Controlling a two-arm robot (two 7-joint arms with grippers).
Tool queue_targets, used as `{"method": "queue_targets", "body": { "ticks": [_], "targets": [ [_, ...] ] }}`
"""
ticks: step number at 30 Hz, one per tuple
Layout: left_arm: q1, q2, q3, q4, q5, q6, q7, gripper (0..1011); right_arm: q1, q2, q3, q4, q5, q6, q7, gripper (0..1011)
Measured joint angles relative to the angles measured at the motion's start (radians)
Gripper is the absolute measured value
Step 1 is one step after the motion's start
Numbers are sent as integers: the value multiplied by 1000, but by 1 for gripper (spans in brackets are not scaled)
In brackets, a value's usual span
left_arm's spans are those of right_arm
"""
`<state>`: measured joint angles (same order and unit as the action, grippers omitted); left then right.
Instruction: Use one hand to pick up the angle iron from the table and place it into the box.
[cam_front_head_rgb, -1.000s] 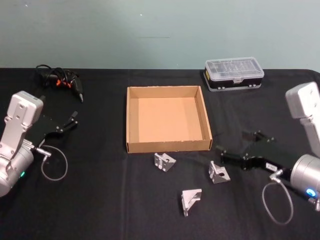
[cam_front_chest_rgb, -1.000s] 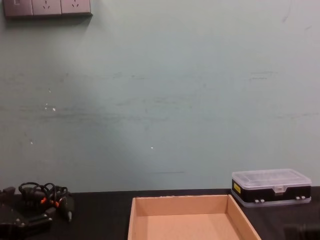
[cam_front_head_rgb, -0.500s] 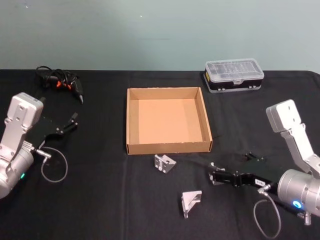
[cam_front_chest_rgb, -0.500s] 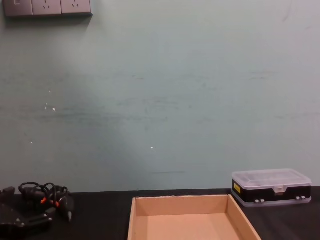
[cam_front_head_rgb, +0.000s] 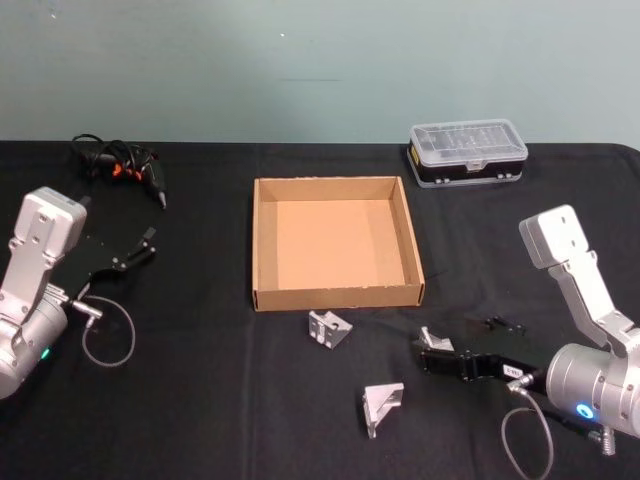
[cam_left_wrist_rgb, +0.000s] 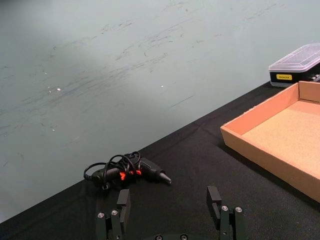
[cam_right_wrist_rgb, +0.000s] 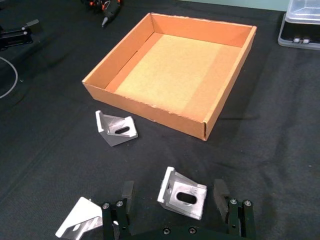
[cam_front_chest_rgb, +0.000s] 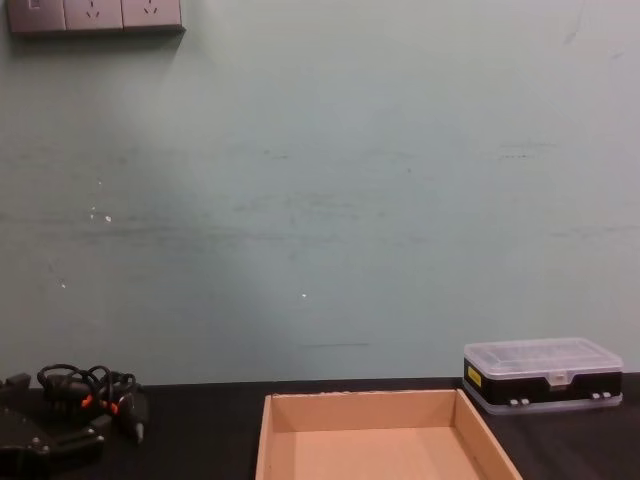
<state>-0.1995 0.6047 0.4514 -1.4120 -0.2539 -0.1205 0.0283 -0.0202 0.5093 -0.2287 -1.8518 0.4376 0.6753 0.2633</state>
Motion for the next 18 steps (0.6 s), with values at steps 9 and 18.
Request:
{"method": "queue_targets", "body": {
  "ticks": [9, 18],
  "targets": [
    [0, 0, 0, 0, 0, 0, 0, 1000, 20, -12, -24, 22, 12, 9, -11, 1000],
    [0, 0, 0, 0, 0, 0, 0, 1000, 35, -17, -43, 41, 20, 9, -17, 1000]
  ]
}}
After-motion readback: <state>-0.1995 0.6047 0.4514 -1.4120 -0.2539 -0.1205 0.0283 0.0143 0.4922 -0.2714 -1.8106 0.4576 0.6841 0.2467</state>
